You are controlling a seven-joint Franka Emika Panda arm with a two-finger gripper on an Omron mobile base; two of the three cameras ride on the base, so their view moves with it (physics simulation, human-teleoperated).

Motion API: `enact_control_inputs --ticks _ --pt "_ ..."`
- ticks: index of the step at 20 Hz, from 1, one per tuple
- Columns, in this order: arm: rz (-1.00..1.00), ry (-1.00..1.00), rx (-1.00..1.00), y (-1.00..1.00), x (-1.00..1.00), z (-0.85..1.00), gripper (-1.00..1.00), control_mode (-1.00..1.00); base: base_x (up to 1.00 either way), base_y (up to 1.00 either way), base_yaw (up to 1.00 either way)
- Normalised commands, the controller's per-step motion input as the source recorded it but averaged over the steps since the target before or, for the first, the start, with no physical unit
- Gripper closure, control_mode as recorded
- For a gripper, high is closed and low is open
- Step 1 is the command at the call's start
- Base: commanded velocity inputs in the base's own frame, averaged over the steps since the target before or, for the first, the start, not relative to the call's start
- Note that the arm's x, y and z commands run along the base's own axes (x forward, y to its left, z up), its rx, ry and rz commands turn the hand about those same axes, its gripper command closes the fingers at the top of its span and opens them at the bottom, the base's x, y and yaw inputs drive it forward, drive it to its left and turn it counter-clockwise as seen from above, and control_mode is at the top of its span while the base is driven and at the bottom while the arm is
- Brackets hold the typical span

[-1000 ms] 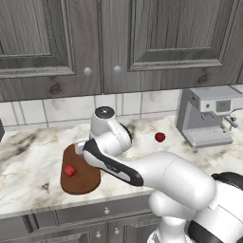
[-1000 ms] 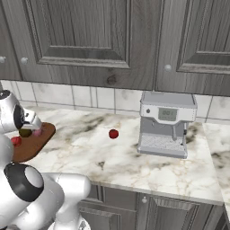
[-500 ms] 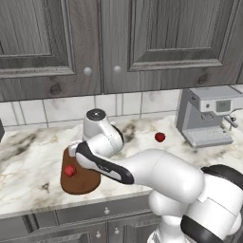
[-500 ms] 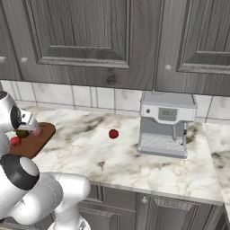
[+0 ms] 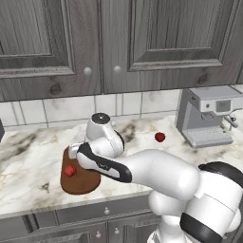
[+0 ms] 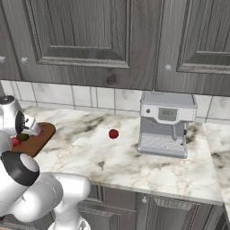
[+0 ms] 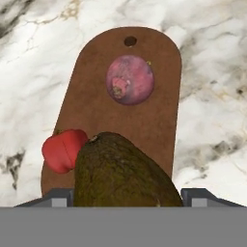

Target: Place the avocado, onion, tomato, and bell pepper on the cutting board.

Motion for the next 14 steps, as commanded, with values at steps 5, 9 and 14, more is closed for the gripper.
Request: enact_control_inputs --ticks 5,9,14 --pt "0.0 0.0 0.04 0.0 0.03 -0.15 1.0 -1.0 0.0 0.0 0.0" --pt "0.0 0.0 0.0 -0.02 0.05 -0.23 1.0 -1.0 0.0 0.0 0.0" --pt "0.0 0.0 0.0 -0.06 0.12 -0.21 1.0 -1.0 0.0 0.0 0.0"
